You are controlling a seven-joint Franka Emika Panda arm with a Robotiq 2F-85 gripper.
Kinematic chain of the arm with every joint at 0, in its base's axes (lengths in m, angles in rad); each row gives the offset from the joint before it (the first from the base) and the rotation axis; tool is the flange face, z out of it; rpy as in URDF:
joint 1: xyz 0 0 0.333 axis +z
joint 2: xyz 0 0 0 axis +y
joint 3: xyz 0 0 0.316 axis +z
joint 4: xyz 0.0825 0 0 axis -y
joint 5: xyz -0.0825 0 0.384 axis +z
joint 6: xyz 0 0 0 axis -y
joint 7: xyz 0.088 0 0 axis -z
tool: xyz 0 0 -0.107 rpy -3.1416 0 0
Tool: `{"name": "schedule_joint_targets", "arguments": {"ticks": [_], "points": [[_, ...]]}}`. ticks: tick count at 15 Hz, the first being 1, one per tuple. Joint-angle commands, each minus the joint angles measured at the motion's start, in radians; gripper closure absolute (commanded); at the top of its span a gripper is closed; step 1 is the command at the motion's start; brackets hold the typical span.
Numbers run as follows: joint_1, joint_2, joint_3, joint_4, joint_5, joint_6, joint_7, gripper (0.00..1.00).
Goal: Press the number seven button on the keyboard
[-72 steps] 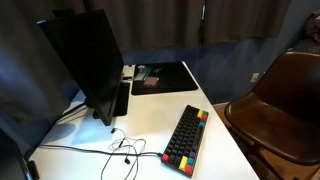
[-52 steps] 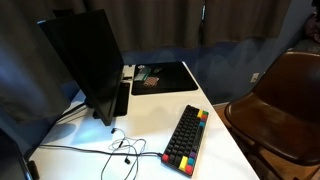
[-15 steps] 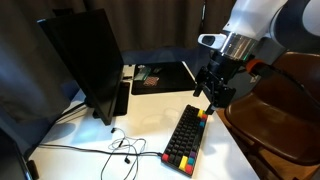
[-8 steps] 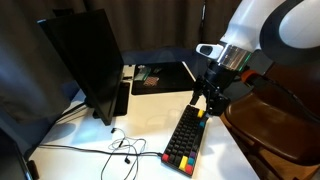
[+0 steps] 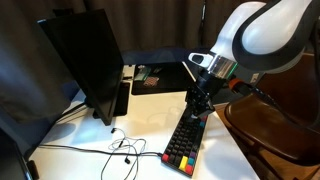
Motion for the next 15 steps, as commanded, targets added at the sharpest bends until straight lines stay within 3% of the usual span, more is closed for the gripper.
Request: {"name": "schedule_joint_targets", "arguments": {"ticks": [1,11,12,15], "points": [[-0.086,0.061,0.066,0.032,0.043,0.017,-0.097,0.98],[-0.269,0.178,0.226,0.053,0.034,0.027,-0.195,1.00],[-0.329,0.204,0.279,0.046,-0.066,0.050,-0.124,1.00],[-0.382,0.247,0.324,0.038,-0.178,0.098,-0.068,1.00]]}}
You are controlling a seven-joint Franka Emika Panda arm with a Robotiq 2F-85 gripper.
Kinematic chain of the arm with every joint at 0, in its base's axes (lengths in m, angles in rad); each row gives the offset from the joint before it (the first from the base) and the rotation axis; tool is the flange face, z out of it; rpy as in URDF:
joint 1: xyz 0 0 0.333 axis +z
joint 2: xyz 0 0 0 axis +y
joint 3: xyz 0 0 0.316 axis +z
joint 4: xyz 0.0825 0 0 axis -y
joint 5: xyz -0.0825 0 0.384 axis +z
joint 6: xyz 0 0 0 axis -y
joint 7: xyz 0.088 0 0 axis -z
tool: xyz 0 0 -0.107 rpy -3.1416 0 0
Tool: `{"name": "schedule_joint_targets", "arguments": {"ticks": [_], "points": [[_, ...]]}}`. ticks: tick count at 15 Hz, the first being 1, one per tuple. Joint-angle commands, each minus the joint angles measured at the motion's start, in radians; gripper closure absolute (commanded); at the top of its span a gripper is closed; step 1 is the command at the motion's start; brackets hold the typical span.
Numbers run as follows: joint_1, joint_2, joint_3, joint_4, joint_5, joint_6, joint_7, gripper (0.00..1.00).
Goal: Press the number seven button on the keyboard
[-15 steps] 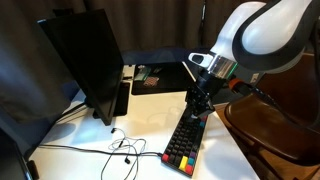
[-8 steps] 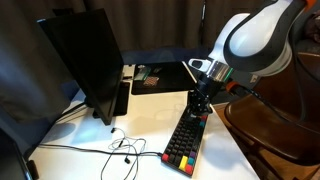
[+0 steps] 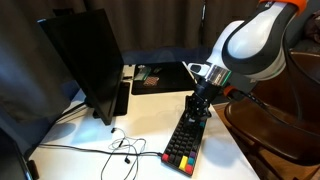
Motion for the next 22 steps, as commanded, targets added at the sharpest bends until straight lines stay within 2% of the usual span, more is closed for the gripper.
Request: {"name": "schedule_joint_targets", "arguments": {"ticks": [1,5,10,16,22], "points": [[-0.083,0.077,0.070,-0.001,-0.169,0.076,0.094,1.00],[-0.093,0.109,0.040,-0.011,-0.384,0.109,0.247,1.00],[-0.092,0.124,0.005,-0.012,-0.576,0.126,0.402,1.00],[-0.099,0.128,-0.016,-0.011,-0.724,0.141,0.536,1.00],[-0.109,0.134,-0.024,-0.009,-0.807,0.134,0.615,1.00]]}}
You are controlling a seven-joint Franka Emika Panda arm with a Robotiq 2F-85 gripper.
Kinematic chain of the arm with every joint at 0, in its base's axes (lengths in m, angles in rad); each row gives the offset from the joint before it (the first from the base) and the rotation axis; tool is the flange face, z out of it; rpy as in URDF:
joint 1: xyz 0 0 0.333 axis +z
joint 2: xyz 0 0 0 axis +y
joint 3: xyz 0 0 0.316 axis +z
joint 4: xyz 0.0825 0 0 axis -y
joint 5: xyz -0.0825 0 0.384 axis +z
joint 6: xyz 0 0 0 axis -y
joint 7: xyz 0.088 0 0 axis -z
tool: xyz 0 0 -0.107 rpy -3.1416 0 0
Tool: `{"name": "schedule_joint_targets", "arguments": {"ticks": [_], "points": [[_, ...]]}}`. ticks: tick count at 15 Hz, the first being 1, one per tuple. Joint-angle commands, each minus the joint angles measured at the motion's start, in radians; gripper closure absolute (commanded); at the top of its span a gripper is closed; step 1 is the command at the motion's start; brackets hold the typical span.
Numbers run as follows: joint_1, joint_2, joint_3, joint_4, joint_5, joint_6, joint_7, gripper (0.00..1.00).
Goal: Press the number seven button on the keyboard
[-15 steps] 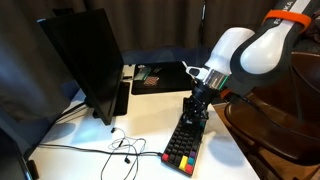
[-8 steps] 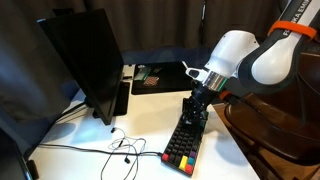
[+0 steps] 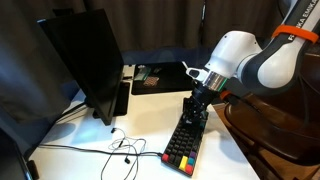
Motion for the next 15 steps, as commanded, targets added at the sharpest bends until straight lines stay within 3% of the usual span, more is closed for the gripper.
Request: {"name": "schedule_joint_targets", "arguments": {"ticks": [1,15], "points": [[-0.012,0.013,-0.001,0.001,-0.074,0.013,0.066,1.00],[0.002,0.021,-0.030,0.007,-0.139,0.002,0.131,1.00]]}}
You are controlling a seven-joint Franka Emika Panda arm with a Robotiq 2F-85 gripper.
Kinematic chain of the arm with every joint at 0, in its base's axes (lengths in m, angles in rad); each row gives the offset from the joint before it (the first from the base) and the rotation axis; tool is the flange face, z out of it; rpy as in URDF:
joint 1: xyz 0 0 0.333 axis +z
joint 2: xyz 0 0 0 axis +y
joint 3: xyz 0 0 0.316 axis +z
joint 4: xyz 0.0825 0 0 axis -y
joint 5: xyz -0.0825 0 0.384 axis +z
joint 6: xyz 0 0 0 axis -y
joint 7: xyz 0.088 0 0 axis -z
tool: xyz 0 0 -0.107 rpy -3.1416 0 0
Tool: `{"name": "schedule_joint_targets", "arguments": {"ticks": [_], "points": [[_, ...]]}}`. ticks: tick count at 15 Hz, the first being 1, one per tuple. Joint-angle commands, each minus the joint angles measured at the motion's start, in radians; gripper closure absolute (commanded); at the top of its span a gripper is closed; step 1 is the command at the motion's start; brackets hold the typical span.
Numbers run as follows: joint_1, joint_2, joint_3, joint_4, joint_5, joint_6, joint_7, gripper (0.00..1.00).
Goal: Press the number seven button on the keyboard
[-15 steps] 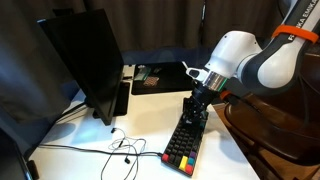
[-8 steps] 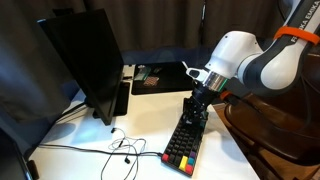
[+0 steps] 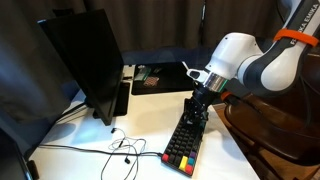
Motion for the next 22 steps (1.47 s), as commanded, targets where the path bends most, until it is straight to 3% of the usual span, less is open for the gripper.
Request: {"name": "schedule_joint_targets", "arguments": {"ticks": [1,11,22], "points": [[0.003,0.018,-0.008,0.008,-0.048,0.001,0.044,1.00],[0.013,0.023,-0.017,0.012,-0.059,-0.007,0.052,1.00],[-0.021,0.000,0.020,0.002,-0.062,0.003,0.062,1.00]]}}
